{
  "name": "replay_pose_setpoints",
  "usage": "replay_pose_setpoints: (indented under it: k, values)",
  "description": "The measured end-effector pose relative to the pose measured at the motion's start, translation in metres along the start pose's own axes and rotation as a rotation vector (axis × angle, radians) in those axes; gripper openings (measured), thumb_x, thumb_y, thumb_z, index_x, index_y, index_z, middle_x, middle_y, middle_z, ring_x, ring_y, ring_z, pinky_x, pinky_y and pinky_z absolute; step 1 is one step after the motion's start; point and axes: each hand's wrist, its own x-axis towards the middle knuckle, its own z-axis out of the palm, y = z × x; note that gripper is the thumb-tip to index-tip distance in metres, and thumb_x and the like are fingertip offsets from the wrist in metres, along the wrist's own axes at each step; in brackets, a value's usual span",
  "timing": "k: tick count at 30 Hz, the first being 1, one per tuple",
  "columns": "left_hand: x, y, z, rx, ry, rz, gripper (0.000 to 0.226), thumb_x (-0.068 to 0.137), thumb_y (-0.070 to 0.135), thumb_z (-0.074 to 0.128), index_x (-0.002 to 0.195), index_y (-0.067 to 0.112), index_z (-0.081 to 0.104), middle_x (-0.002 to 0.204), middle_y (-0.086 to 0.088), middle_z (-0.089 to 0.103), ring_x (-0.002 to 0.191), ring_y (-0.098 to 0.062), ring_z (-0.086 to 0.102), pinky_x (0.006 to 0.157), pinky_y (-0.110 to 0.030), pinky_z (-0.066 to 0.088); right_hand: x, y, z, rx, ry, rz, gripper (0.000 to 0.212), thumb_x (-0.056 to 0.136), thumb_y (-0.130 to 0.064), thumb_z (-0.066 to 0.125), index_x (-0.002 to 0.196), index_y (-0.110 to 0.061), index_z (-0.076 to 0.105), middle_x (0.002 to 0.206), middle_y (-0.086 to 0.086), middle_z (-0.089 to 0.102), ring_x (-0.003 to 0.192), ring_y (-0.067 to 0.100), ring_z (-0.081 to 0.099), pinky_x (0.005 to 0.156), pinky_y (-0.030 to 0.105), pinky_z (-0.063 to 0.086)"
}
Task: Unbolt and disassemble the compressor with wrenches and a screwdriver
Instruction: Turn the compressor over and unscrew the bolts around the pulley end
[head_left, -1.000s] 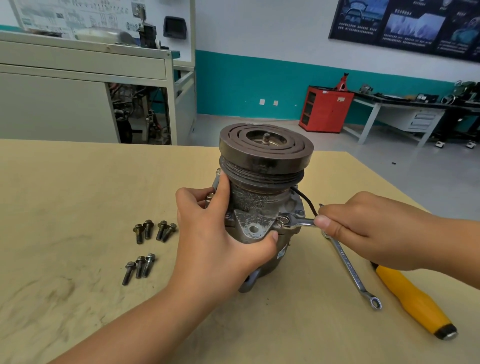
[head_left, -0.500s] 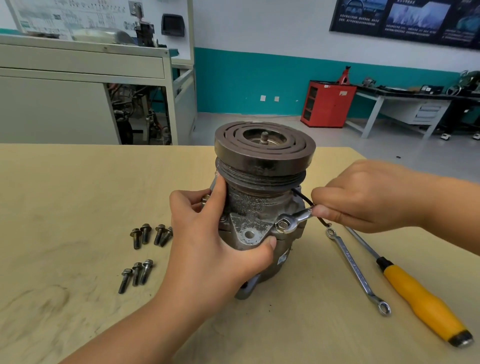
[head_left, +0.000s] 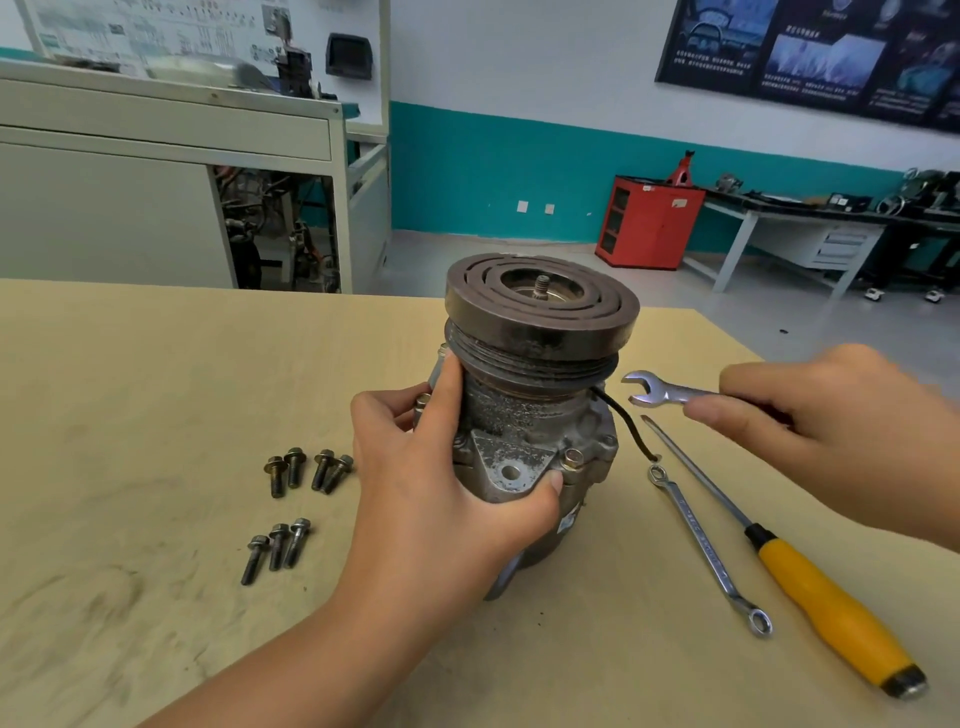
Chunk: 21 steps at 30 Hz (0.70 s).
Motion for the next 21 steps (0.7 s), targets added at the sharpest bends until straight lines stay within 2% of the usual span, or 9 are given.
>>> replay_pose_setpoints:
  k: [2, 3, 6, 9, 12, 15, 18, 21]
  values:
    - [0.000, -0.001, 0.001, 0.006, -0.002, -0.006, 0.094, 0.052, 0.064, 0.063, 0.138, 0.053, 0.028, 0.104, 0.019, 0.021, 0.118, 0.001, 0.027, 0.084, 0.012, 0.015, -0.015, -0.007, -0.001, 0.039, -0.076, 0.103, 0.069, 0.077, -0.083, 0.010, 0.056, -0.026, 0.042, 0.051, -0.018, 0.049, 0.049, 0.004, 0.049, 0.038, 0.023, 0.025]
    - [-0.001, -0.001, 0.001, 0.002, -0.002, -0.007, 0.094, 0.053, 0.064, 0.064, 0.139, 0.052, 0.028, 0.103, 0.018, 0.020, 0.118, 0.001, 0.027, 0.083, 0.012, 0.015, -0.023, -0.014, 0.001, 0.070, -0.128, 0.142, 0.067, 0.077, -0.084, 0.011, 0.063, -0.029, 0.046, 0.053, -0.019, 0.050, 0.051, 0.007, 0.048, 0.040, 0.025, 0.029]
    - [-0.001, -0.001, 0.001, -0.013, -0.007, -0.015, 0.093, 0.056, 0.065, 0.065, 0.140, 0.050, 0.028, 0.107, 0.017, 0.021, 0.119, -0.001, 0.027, 0.083, 0.013, 0.015, -0.033, -0.034, 0.011, 0.176, -0.244, 0.230, 0.059, 0.069, -0.078, 0.014, 0.069, -0.026, 0.043, 0.053, -0.013, 0.046, 0.048, 0.014, 0.038, 0.047, 0.026, 0.030]
    - [-0.001, -0.001, 0.000, -0.016, -0.021, -0.019, 0.094, 0.056, 0.064, 0.064, 0.141, 0.050, 0.028, 0.110, 0.014, 0.021, 0.120, -0.001, 0.027, 0.082, 0.012, 0.017, -0.033, -0.049, 0.014, 0.203, -0.271, 0.287, 0.064, 0.065, -0.077, 0.015, 0.058, -0.017, 0.037, 0.047, -0.004, 0.038, 0.045, 0.013, 0.032, 0.047, 0.024, 0.027]
    - [-0.001, -0.001, 0.000, -0.013, -0.019, -0.011, 0.092, 0.057, 0.064, 0.065, 0.140, 0.049, 0.029, 0.112, 0.013, 0.022, 0.121, -0.002, 0.027, 0.083, 0.007, 0.021, -0.031, -0.056, 0.012, 0.200, -0.284, 0.337, 0.063, 0.067, -0.073, 0.015, 0.058, -0.015, 0.035, 0.050, -0.001, 0.038, 0.044, 0.012, 0.032, 0.046, 0.024, 0.028]
    - [-0.001, -0.002, 0.002, -0.006, -0.005, -0.011, 0.092, 0.057, 0.065, 0.064, 0.140, 0.047, 0.030, 0.113, 0.013, 0.022, 0.122, -0.003, 0.026, 0.084, 0.004, 0.019, -0.030, -0.062, 0.008, 0.184, -0.302, 0.343, 0.062, 0.075, -0.071, 0.018, 0.060, -0.014, 0.036, 0.053, -0.001, 0.039, 0.046, 0.014, 0.033, 0.047, 0.025, 0.028]
    - [-0.001, -0.002, 0.002, -0.013, -0.003, -0.014, 0.095, 0.054, 0.064, 0.063, 0.142, 0.045, 0.030, 0.109, 0.016, 0.020, 0.123, -0.004, 0.026, 0.087, 0.003, 0.016, -0.029, -0.066, 0.006, 0.132, -0.319, 0.356, 0.058, 0.086, -0.064, 0.022, 0.062, -0.015, 0.039, 0.058, 0.000, 0.048, 0.050, 0.016, 0.045, 0.051, 0.027, 0.036]
    - [-0.001, -0.002, 0.003, -0.010, -0.002, -0.009, 0.097, 0.055, 0.063, 0.063, 0.143, 0.043, 0.030, 0.109, 0.016, 0.021, 0.124, -0.007, 0.026, 0.097, -0.010, 0.023, -0.027, -0.069, 0.004, 0.036, -0.361, 0.341, 0.057, 0.087, -0.064, 0.015, 0.064, -0.018, 0.041, 0.063, 0.000, 0.052, 0.058, 0.016, 0.056, 0.061, 0.031, 0.046]
